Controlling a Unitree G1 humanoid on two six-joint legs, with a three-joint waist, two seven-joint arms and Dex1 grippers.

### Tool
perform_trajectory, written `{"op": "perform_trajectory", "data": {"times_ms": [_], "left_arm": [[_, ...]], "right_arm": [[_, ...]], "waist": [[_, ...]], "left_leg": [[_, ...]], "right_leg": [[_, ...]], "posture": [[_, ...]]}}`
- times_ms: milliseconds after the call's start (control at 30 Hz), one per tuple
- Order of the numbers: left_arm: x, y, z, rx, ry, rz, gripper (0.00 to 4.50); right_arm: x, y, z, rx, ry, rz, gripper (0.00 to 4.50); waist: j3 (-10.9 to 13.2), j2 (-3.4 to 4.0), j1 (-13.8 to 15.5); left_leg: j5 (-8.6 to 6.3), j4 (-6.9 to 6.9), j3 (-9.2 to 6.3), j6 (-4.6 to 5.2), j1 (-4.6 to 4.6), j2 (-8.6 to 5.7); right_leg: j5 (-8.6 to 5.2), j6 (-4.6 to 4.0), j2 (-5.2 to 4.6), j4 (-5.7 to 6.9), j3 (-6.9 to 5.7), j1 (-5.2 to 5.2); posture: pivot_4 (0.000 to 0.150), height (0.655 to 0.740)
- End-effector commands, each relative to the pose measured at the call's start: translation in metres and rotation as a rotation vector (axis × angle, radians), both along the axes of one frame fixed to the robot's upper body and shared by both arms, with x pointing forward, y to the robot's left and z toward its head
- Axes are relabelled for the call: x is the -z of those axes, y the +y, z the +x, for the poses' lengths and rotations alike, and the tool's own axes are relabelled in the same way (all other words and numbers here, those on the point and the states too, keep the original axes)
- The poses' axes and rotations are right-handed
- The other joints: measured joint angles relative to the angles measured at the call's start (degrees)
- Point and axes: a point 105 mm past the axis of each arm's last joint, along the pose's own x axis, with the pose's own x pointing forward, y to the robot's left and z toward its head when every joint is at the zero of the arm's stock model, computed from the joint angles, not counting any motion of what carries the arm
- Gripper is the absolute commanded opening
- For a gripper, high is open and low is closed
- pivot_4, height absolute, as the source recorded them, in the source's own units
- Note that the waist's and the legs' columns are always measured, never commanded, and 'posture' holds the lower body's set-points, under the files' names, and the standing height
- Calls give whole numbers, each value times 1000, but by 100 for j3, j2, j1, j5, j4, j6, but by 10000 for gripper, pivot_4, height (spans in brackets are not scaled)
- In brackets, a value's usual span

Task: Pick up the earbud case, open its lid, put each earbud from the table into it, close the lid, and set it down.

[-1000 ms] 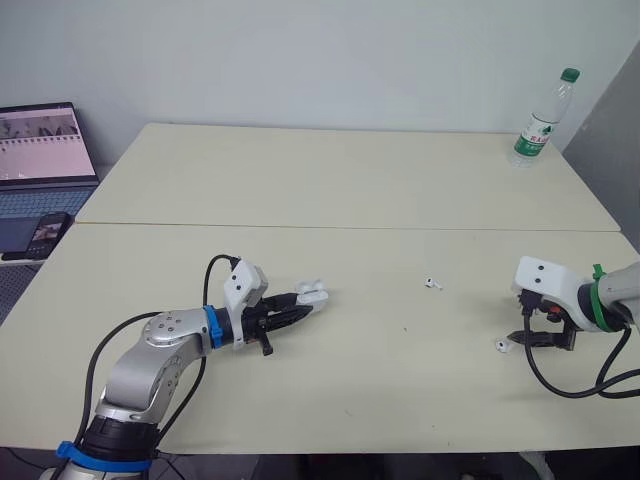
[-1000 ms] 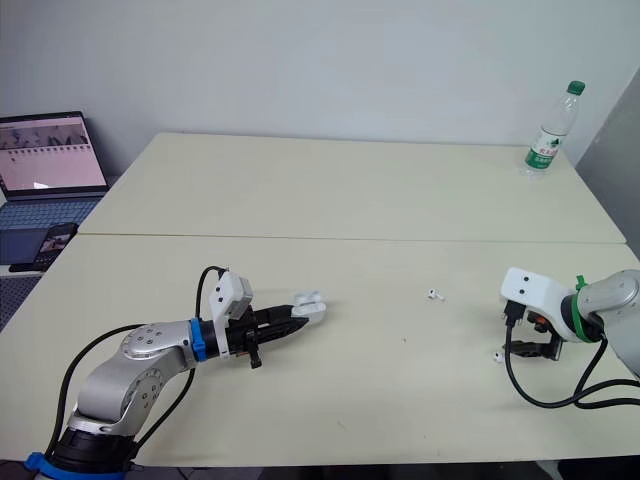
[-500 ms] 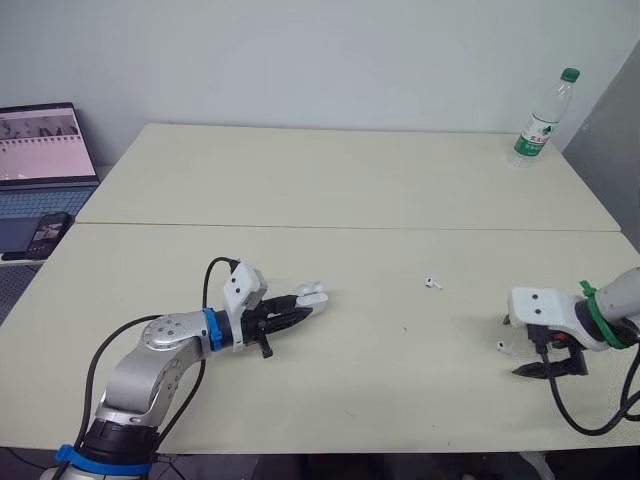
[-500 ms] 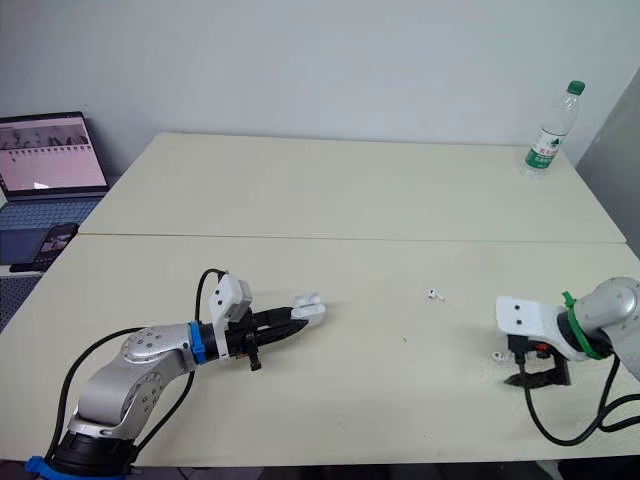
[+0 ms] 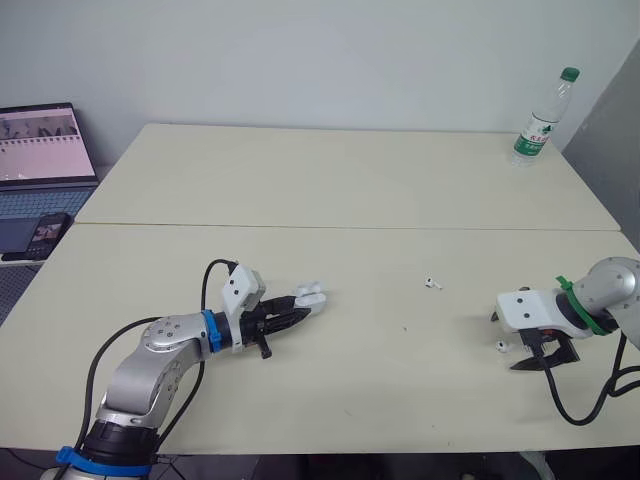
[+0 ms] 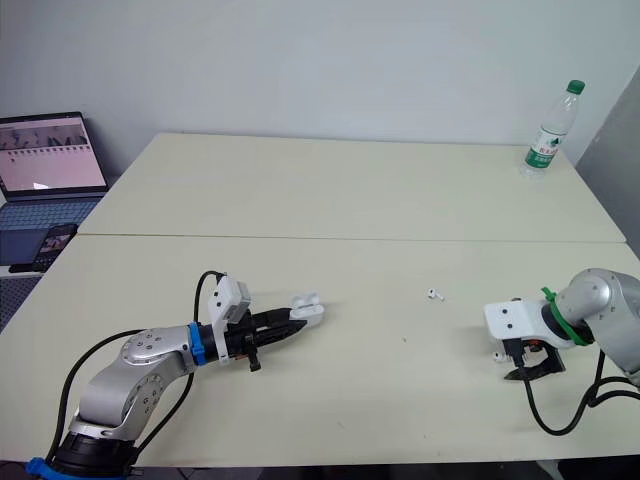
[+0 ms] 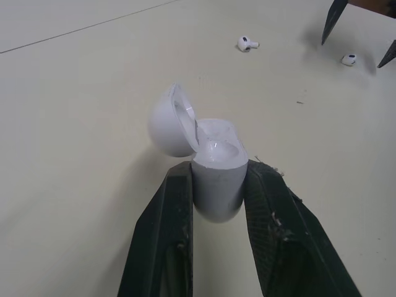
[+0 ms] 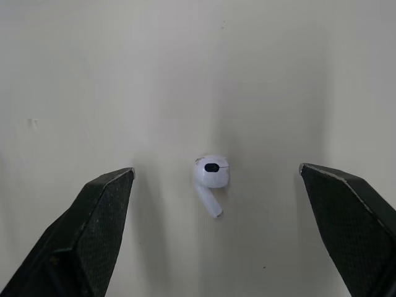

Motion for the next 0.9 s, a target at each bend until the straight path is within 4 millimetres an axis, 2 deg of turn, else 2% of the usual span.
{"op": "perform_trajectory", "data": {"times_ms": [33, 100, 167, 433, 567, 900], "left_arm": [[-8, 0, -1, 9, -47, -4, 8140], [-7, 0, -2, 10, -48, 1, 8140], [-6, 1, -3, 10, -48, 2, 8140], [-5, 1, -2, 12, -47, 5, 8140], [-4, 1, -2, 12, -45, 5, 8140], [0, 3, -4, 7, -41, 5, 8140]], "right_arm": [[-4, -3, 2, -15, -10, -43, 43112], [-3, -3, 2, -17, -4, -46, 38845], [-3, -2, 1, -17, -2, -49, 32151], [0, 2, 1, -20, -4, -46, 32151], [2, 3, 1, -19, -4, -45, 23210], [4, 2, 0, -24, -2, -50, 23210]], "waist": [[0, 0, 1], [0, 0, 0], [0, 0, 0], [0, 1, 0], [0, 1, 0], [0, 1, 0]], "left_leg": [[0, 0, 0, 0, 0, 0], [0, 0, 0, 0, 0, 0], [0, 0, 1, 0, 0, 0], [0, 1, 1, 0, 1, 0], [0, 0, 1, 0, 0, 0], [0, 1, 1, 0, 1, 0]], "right_leg": [[0, 0, 0, 0, 0, 0], [0, 0, 0, 0, 0, 0], [0, 0, 0, 0, 0, 0], [0, -1, 0, 1, -1, 0], [0, -1, 0, 1, -1, 0], [0, -1, 0, 1, -1, 0]], "posture": [[1500, 7362], [1500, 7362], [1500, 7362], [1500, 7362], [1500, 7362], [1500, 7362]]}}
